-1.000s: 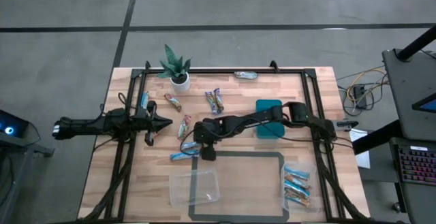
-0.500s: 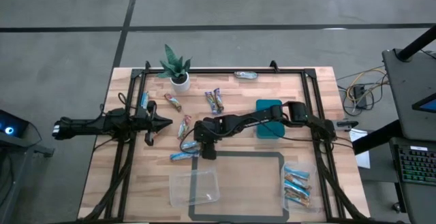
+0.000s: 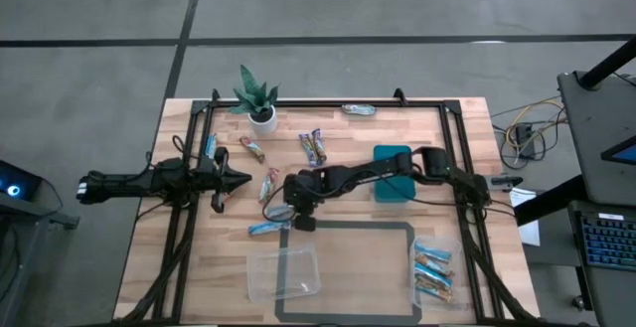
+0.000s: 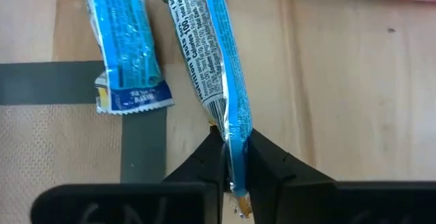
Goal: Pick and place Granola Bars by type
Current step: Put the yellow granola bar into the right transparent bin
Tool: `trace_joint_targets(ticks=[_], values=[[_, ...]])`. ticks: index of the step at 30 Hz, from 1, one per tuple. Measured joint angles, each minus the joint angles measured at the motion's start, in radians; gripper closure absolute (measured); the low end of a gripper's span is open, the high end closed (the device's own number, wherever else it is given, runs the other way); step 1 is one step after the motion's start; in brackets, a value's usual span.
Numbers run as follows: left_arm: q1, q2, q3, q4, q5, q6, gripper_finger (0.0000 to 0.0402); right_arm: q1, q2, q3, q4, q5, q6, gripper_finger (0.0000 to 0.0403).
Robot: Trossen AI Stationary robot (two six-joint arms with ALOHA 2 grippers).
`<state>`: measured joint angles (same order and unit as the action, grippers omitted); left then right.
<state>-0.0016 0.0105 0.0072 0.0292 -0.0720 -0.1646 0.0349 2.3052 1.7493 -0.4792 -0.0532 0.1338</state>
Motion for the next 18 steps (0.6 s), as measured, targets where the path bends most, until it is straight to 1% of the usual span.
trace_joint_targets(ticks=[6,9,14,18], values=[[0.0,0.0,0.0,0.0,0.0,0.0,0.0402,-0.004,-0.044,0.0,-0.031,0.001,0.044,0.0378],[0.0,0.0,0.0,0.0,0.0,0.0,0.0402,-0.005,-0.073,0.005,-0.076,0.001,0.048,0.0379],[0.0,0.0,0.0,0.0,0.0,0.0,0.0402,-0.013,-0.109,0.051,-0.193,0.003,0.047,0.038],[0.0,0.0,0.0,0.0,0.0,0.0,0.0402,-0.02,-0.116,0.118,-0.282,0.004,0.049,0.0381]])
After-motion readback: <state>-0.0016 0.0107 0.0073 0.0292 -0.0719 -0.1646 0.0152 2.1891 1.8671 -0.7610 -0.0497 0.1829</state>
